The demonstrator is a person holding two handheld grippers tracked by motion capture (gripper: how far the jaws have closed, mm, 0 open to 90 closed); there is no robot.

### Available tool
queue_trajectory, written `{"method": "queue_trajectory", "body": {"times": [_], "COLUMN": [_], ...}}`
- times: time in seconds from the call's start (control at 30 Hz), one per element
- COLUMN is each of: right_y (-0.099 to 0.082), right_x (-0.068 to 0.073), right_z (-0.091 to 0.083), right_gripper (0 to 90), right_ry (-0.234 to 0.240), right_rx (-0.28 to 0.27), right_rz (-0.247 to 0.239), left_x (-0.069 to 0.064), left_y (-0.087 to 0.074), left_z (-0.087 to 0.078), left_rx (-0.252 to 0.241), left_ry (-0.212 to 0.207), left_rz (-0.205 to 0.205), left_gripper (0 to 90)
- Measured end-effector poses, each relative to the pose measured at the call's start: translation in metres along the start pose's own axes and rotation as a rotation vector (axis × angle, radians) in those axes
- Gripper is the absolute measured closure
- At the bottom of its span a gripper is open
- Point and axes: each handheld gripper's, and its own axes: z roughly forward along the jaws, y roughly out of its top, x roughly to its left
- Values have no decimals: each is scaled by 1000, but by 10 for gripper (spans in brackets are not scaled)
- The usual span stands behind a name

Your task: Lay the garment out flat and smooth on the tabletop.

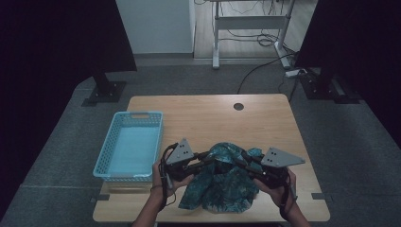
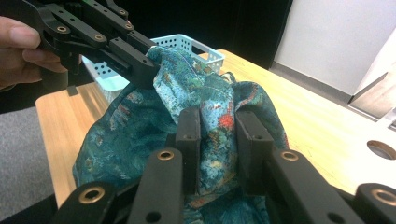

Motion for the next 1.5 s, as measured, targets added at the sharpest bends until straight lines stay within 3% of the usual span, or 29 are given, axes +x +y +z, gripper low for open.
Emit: {"method": "queue_trajectory", "body": {"times": [0.1, 0.13, 0.2, 0.27, 0.3, 0.37, 0.43, 0.57, 0.73, 0.9, 1.1, 1.3, 1.5], "right_y": [4, 7, 10, 6, 2, -4, -9, -18, -34, -54, -82, -105, -123], "right_x": [-8, -12, -26, -47, -54, -59, -54, -44, -32, -26, -22, -20, -21], "right_z": [6, 9, 23, 44, 52, 55, 51, 47, 44, 45, 55, 73, 81], "right_gripper": [735, 732, 692, 477, 388, 317, 301, 293, 294, 294, 295, 294, 299], "right_ry": [-9, -19, -63, -65, -109, -118, -114, -91, -65, -20, 26, 9, -4], "right_rx": [2, 5, 21, 67, 79, 59, 51, 91, 139, 175, 247, 337, 393], "right_rz": [3, 1, 1, 74, 100, 137, 121, 95, 82, 89, 100, 107, 131], "left_x": [11, 18, 33, 44, 46, 47, 44, 31, 11, 0, -8, -13, -10], "left_y": [8, 11, 12, 10, 8, 2, -6, -19, -36, -57, -78, -105, -129], "left_z": [7, 12, 27, 36, 36, 29, 23, 21, 31, 44, 55, 69, 82], "left_rx": [-8, -29, -41, -12, -13, -45, -44, -24, 27, 71, 131, 215, 264], "left_ry": [36, 73, 185, 266, 297, 315, 302, 274, 232, 173, 133, 94, 74], "left_rz": [5, -14, -76, -120, -134, -153, -156, -157, -134, -144, -165, -194, -237], "left_gripper": [762, 731, 587, 473, 419, 384, 378, 370, 366, 364, 366, 370, 375]}}
